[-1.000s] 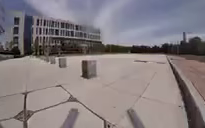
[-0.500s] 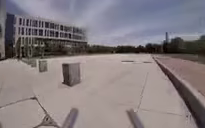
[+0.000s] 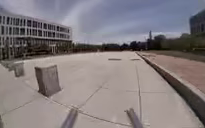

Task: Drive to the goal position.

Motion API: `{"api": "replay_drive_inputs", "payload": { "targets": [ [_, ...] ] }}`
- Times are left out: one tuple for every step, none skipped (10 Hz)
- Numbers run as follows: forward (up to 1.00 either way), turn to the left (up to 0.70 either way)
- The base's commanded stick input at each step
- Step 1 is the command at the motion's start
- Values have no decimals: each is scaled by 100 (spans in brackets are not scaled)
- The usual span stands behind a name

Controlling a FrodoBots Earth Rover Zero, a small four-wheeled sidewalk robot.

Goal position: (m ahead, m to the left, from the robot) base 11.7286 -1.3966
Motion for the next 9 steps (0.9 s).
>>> {"api": "replay_drive_inputs", "payload": {
  "targets": [
    [100, -40],
    [100, -40],
    [100, -40],
    [100, -40],
    [100, -40],
    [100, -40],
    [100, -39],
    [100, -7],
    [100, 0]
  ]
}}
